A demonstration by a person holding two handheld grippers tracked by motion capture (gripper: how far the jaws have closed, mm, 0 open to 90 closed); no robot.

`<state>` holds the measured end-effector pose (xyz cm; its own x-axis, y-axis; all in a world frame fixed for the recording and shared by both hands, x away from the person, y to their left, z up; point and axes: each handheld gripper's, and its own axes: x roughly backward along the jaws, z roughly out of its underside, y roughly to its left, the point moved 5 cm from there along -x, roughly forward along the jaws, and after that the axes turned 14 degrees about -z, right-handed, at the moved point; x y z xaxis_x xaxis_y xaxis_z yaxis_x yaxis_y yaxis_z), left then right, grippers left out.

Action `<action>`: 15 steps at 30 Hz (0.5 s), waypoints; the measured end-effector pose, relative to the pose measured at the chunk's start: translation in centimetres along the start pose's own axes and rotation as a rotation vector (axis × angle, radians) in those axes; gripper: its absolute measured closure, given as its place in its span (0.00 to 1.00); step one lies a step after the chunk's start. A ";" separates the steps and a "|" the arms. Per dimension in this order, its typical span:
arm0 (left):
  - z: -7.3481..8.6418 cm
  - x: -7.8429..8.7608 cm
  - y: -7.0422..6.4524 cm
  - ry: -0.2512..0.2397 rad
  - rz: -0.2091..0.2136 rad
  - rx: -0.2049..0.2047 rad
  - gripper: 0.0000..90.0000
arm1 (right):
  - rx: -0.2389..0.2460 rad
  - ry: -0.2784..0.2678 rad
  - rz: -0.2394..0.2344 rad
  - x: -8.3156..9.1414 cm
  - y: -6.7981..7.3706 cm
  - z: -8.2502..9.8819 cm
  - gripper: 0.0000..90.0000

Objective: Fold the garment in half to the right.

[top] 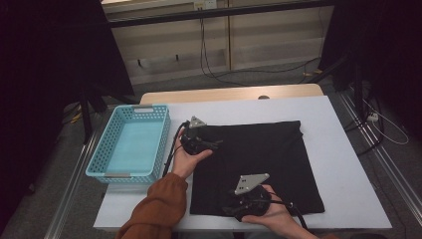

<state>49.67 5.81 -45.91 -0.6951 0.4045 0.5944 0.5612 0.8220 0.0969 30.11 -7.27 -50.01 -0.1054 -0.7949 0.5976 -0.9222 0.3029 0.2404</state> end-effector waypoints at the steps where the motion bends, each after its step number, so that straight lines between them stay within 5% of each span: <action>1: -0.3 -0.3 0.4 -0.006 -0.016 0.003 0.14 | 0.004 0.005 0.002 0.0 0.1 0.0 0.47; 7: -1.4 -2.1 2.2 -0.018 -0.065 0.034 0.22 | 0.005 0.007 -0.002 0.0 0.0 0.0 0.47; 11: -1.5 -3.2 3.2 0.007 -0.063 0.047 0.28 | 0.008 -0.001 0.000 0.0 0.0 0.1 0.47; 14: -1.6 -3.6 3.5 0.012 -0.051 0.094 0.29 | 0.008 -0.001 -0.002 0.0 0.0 0.1 0.47; 15: -1.6 -3.7 3.7 0.017 -0.059 0.074 0.31 | 0.009 -0.002 -0.003 0.0 0.0 0.1 0.47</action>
<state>55.01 6.76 -46.48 -0.7182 0.3480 0.6026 0.4840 0.8720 0.0732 30.08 -7.31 -50.08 -0.1030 -0.7971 0.5951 -0.9259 0.2954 0.2354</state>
